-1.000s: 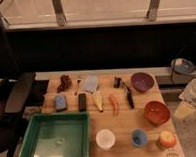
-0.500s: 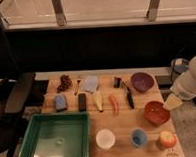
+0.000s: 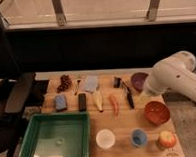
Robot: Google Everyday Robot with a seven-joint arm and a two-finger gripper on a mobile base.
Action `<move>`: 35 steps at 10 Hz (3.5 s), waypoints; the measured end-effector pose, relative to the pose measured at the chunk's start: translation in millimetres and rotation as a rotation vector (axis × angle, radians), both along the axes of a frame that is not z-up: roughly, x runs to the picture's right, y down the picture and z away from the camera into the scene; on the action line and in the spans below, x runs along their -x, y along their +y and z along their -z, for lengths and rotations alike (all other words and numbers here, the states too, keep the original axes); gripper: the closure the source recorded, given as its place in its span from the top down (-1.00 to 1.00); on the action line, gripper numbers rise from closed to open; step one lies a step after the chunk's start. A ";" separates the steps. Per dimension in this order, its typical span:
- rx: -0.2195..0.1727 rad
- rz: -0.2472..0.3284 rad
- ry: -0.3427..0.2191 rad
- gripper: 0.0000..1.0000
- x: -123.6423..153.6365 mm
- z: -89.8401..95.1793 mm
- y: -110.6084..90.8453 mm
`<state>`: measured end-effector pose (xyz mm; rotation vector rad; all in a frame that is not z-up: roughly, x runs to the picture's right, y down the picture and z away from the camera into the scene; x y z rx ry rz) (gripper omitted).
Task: Place brush in red bowl
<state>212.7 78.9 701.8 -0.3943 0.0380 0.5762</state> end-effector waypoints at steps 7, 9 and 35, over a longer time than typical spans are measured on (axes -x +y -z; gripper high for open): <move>0.007 0.022 -0.017 0.23 12.6 -20.5 4.7; 0.040 -0.016 -0.047 0.23 11.4 -33.3 5.9; 0.104 -0.228 -0.103 0.23 -1.3 -203.7 10.4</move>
